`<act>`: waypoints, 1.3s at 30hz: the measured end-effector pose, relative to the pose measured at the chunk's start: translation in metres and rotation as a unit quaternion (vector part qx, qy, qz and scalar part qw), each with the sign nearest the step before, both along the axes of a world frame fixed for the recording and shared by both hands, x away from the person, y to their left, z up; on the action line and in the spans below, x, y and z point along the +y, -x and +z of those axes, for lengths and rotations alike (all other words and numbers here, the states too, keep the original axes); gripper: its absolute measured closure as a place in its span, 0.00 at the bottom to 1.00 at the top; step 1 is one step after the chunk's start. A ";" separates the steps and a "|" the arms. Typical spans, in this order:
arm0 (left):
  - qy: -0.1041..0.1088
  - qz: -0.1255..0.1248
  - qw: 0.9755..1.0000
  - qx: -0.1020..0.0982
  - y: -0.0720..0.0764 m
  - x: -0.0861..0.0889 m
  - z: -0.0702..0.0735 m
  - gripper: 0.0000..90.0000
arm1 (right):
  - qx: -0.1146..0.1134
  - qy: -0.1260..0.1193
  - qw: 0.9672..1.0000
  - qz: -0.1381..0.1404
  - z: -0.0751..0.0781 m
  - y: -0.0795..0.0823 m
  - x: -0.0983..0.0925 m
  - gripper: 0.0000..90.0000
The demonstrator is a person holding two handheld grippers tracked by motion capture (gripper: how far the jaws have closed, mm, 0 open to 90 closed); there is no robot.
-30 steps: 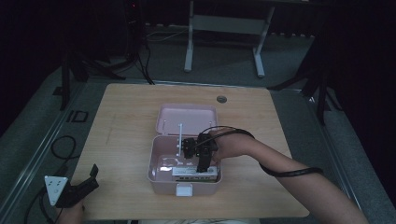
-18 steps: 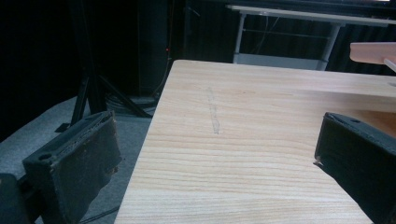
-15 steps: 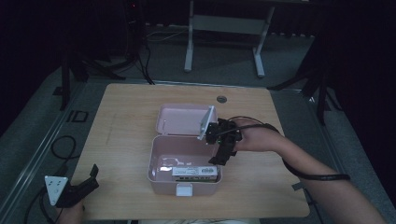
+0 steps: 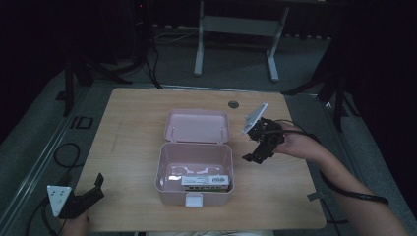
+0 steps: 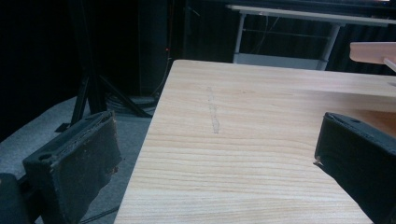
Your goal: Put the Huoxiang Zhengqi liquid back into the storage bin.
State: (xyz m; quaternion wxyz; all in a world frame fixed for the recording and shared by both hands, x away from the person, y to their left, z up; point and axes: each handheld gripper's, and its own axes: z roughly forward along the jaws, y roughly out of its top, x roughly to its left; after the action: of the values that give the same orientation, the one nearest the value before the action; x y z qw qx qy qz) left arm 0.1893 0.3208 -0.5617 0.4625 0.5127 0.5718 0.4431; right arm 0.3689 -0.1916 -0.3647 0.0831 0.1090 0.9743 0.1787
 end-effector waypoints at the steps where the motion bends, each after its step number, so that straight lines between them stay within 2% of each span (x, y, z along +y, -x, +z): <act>1: 0.000 -0.001 1.000 0.000 0.000 0.000 0.000 0.00 | -0.002 -0.004 1.000 -0.009 -0.004 -0.002 -0.005 0.15; 6: 0.000 -0.001 1.000 -0.001 0.000 0.000 0.000 0.00 | -0.005 -0.025 0.998 -0.050 -0.028 -0.012 -0.030 0.15; 10: 0.001 0.000 1.000 -0.002 0.000 0.000 0.001 0.00 | -0.032 -0.039 0.995 -0.085 -0.052 -0.016 -0.045 0.15; 13: 0.001 0.000 1.000 -0.002 0.000 0.000 0.000 0.00 | -0.052 -0.059 0.990 -0.115 -0.072 -0.021 -0.056 0.14; 14: 0.001 0.000 1.000 -0.002 0.000 0.000 0.000 0.00 | -0.063 -0.067 0.988 -0.123 -0.079 -0.022 -0.060 0.14; 18: 0.002 0.000 1.000 -0.002 0.000 0.000 0.000 0.00 | -0.083 -0.091 0.980 -0.157 -0.108 -0.025 -0.073 0.14; 20: 0.002 0.000 1.000 -0.002 0.000 0.000 0.000 0.00 | -0.085 -0.103 0.976 -0.171 -0.120 -0.026 -0.080 0.14; 23: 0.001 -0.001 1.000 -0.001 0.000 0.000 0.000 0.00 | -0.094 -0.128 0.969 -0.190 -0.135 -0.026 -0.089 0.14; 26: 0.001 0.000 1.000 -0.002 0.000 0.000 0.000 0.00 | -0.118 -0.148 0.958 -0.215 -0.147 -0.023 -0.097 0.14; 29: 0.002 0.001 1.000 -0.003 0.000 0.000 0.001 0.00 | -0.124 -0.174 0.946 -0.245 -0.158 -0.021 -0.105 0.14; 33: 0.003 0.001 1.000 -0.003 0.000 0.000 0.000 0.00 | -0.134 -0.188 0.934 -0.273 -0.169 -0.016 -0.117 0.14; 37: 0.002 0.001 1.000 -0.002 0.000 0.000 0.000 0.00 | -0.145 -0.216 0.916 -0.307 -0.174 -0.009 -0.131 0.14; 39: 0.002 0.001 1.000 -0.001 0.000 0.000 0.000 0.00 | -0.167 -0.221 0.903 -0.328 -0.177 -0.005 -0.136 0.14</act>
State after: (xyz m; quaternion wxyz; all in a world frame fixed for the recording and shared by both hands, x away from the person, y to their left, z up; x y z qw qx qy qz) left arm 0.1898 0.3207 -0.5613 0.4639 0.5108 0.5722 0.4432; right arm 0.3734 -0.3280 -0.5415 0.2718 0.4066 0.7908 0.3680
